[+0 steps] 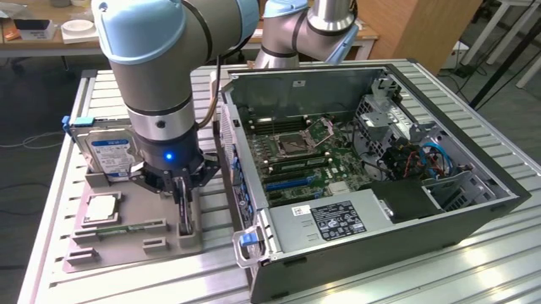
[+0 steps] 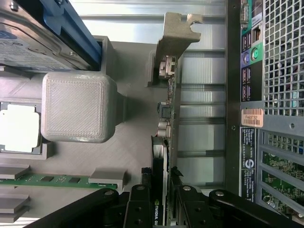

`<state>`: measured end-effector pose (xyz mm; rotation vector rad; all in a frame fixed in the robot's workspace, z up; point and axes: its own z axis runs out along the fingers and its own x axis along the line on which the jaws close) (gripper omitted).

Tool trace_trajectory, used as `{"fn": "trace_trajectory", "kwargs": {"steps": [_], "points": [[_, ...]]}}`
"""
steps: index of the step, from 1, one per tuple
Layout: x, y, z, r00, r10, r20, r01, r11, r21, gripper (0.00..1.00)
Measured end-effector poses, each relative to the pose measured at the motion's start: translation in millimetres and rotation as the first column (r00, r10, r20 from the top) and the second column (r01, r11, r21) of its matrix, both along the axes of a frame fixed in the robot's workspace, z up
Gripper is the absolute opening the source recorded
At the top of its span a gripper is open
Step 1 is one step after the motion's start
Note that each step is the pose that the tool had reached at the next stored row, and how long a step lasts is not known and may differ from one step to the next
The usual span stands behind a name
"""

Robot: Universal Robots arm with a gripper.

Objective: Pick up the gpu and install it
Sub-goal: 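Pick up the gpu and move the gpu toward the slot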

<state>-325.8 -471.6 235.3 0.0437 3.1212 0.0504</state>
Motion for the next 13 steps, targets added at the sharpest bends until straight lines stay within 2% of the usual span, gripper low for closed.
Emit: {"fn": "trace_trajectory", "kwargs": {"steps": [13], "points": [[0.0,0.0,20.5,1.0000,0.000,0.0001,0.000,1.0000,0.0000,0.26]]}}
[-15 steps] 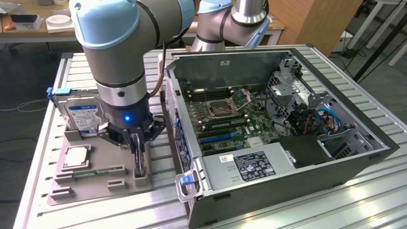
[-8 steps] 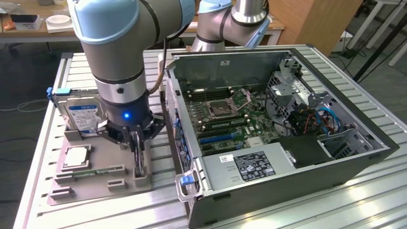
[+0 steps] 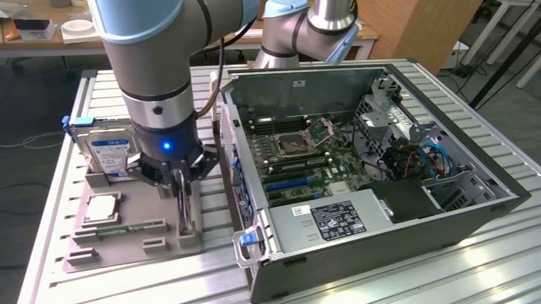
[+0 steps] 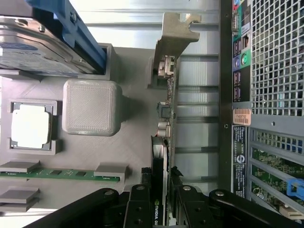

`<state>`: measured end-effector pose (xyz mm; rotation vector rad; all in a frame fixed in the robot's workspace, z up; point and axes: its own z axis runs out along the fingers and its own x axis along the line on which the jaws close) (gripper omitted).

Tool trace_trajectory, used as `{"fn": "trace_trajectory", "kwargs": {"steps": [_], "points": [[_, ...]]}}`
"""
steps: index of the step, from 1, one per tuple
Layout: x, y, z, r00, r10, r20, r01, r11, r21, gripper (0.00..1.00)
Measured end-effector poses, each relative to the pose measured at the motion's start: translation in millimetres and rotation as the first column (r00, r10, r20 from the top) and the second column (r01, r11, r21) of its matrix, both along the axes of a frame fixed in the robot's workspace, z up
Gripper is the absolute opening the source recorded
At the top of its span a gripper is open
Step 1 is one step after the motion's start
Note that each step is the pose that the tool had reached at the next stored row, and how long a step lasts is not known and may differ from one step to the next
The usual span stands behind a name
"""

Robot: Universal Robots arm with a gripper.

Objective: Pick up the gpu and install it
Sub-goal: 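Pick up the gpu and move the gpu toward the slot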

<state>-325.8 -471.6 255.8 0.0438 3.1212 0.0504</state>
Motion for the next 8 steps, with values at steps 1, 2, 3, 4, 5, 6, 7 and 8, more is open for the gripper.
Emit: {"fn": "trace_trajectory", "kwargs": {"steps": [1,2,3,4,5,6,7,8], "points": [[0.0,0.0,1.9,1.0000,0.000,0.0000,0.000,1.0000,0.0000,0.26],[0.0,0.0,4.2,1.0000,0.000,-0.0001,0.000,1.0000,-0.0001,0.26],[0.0,0.0,6.3,1.0000,0.000,0.0000,0.000,1.0000,-0.0001,0.26],[0.0,0.0,8.5,1.0000,0.000,0.0000,0.000,1.0000,0.0000,0.26],[0.0,0.0,10.8,1.0000,0.000,0.0000,0.000,1.0000,-0.0001,0.26],[0.0,0.0,12.8,1.0000,0.000,-0.0001,0.000,1.0000,0.0000,0.26],[0.0,0.0,14.8,1.0000,0.000,0.0000,0.000,1.0000,0.0000,0.26],[0.0,0.0,16.9,1.0000,0.000,0.0000,0.000,1.0000,0.0000,0.26]]}}
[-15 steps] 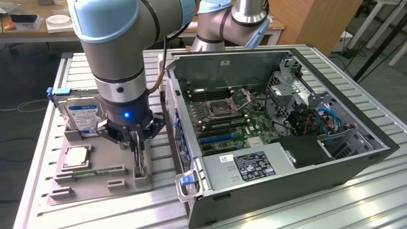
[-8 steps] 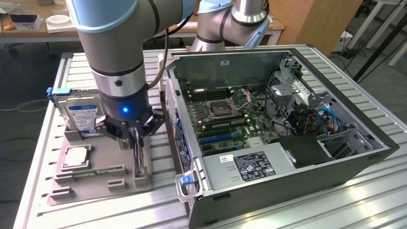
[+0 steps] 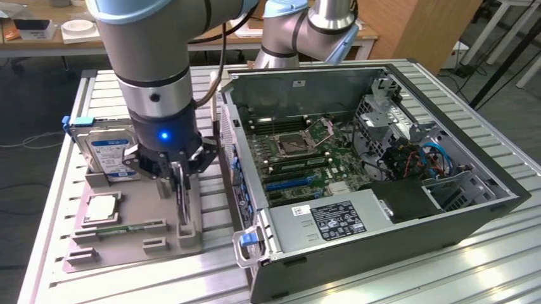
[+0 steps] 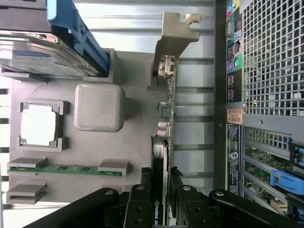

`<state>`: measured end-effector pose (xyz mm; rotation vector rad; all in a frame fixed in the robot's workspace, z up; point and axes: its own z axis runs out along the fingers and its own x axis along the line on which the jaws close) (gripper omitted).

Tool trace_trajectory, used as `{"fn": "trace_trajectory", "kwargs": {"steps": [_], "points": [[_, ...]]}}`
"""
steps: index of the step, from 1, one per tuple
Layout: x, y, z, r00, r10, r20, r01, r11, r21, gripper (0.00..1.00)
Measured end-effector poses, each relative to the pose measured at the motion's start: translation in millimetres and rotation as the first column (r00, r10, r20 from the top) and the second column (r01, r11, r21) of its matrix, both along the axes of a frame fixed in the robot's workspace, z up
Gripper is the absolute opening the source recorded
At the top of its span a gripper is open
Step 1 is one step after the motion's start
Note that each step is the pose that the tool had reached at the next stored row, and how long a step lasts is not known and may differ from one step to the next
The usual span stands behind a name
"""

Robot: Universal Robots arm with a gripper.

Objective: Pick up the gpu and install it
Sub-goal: 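Pick up the gpu and move the gpu toward the slot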

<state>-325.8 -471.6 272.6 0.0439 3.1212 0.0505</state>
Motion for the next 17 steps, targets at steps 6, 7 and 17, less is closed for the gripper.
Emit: {"fn": "trace_trajectory", "kwargs": {"steps": [6,7,17], "points": [[0.0,0.0,14.7,1.0000,0.000,0.0000,0.000,1.0000,0.0000,0.26],[0.0,0.0,17.1,1.0000,0.000,0.0000,0.000,1.0000,0.0000,0.26],[0.0,0.0,36.2,1.0000,0.000,0.0000,0.000,1.0000,0.0000,0.26]]}}
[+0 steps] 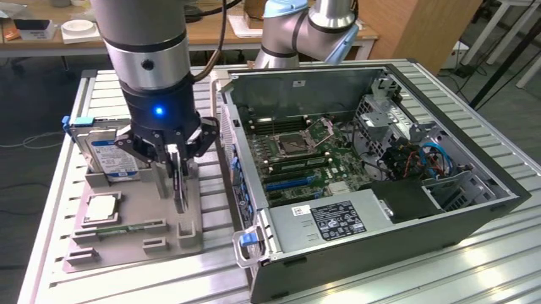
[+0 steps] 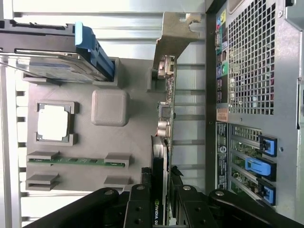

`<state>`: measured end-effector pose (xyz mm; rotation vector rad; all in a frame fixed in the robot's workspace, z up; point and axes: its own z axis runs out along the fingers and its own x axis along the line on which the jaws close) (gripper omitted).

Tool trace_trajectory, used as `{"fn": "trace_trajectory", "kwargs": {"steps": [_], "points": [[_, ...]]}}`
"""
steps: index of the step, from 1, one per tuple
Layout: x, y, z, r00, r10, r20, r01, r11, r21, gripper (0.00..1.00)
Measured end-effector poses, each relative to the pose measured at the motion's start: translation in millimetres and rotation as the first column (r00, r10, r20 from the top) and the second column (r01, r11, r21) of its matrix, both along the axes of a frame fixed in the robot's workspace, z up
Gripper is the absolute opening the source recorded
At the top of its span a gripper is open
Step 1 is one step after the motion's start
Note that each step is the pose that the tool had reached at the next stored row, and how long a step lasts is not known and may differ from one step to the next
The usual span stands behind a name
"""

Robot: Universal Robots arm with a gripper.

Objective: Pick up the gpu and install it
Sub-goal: 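Pick up the gpu and move the gpu toward the slot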

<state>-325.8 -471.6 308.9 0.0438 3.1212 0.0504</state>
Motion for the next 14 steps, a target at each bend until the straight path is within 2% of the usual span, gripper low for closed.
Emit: {"fn": "trace_trajectory", "kwargs": {"steps": [7,14], "points": [[0.0,0.0,7.9,1.0000,0.000,0.0000,0.000,1.0000,0.0000,0.26],[0.0,0.0,19.7,1.0000,0.000,-0.0001,0.000,1.0000,0.0000,0.26]]}}
